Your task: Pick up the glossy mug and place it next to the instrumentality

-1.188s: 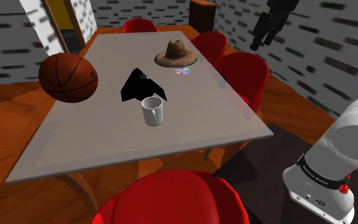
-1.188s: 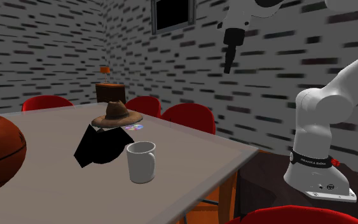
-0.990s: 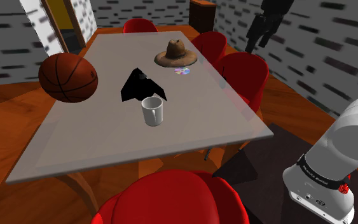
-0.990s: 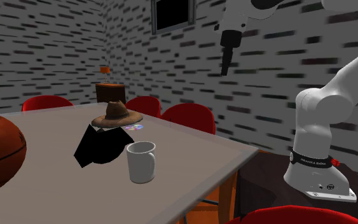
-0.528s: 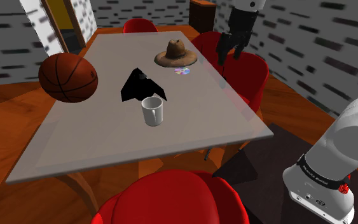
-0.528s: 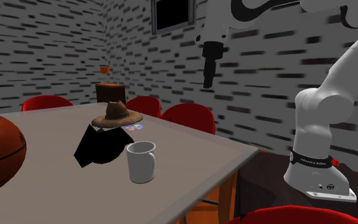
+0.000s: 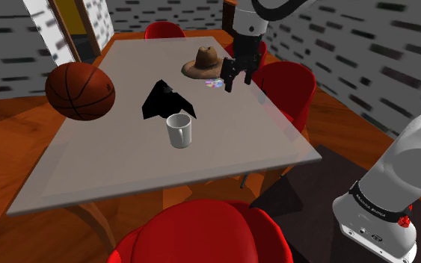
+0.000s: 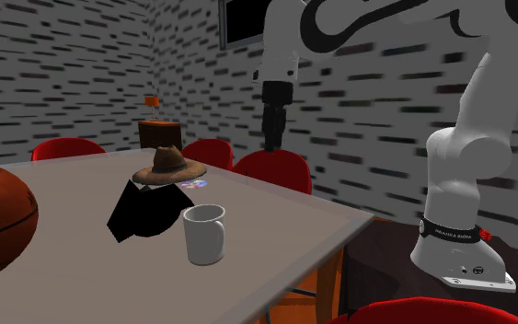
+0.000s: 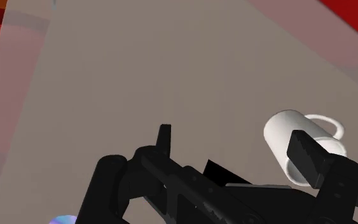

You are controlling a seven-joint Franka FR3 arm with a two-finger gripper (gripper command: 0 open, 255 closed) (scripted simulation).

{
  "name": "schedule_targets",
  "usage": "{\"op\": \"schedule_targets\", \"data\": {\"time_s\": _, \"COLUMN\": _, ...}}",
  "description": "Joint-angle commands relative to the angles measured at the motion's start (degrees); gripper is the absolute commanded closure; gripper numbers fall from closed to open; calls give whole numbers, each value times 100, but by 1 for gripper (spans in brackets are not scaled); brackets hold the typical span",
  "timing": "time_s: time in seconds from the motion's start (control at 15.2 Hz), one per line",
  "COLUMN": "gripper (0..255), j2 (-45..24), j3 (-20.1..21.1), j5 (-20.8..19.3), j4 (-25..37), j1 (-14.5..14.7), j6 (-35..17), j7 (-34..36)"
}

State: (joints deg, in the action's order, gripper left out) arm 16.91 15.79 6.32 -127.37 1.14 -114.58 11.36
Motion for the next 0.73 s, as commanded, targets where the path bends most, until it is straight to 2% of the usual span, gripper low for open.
{"op": "schedule_targets", "data": {"time_s": 0.0, "gripper": 0, "j2": -415, "j3": 144, "j5": -57, "j4": 228, "j1": 27, "j6": -131, "j7": 207}}
{"op": "schedule_targets", "data": {"time_s": 0.33, "gripper": 0, "j2": -1535, "j3": 426, "j5": -341, "j4": 921, "j1": 125, "j6": -392, "j7": 732}}
{"op": "schedule_targets", "data": {"time_s": 0.66, "gripper": 0, "j2": -2703, "j3": 566, "j5": -732, "j4": 1795, "j1": 342, "j6": -490, "j7": 1252}}
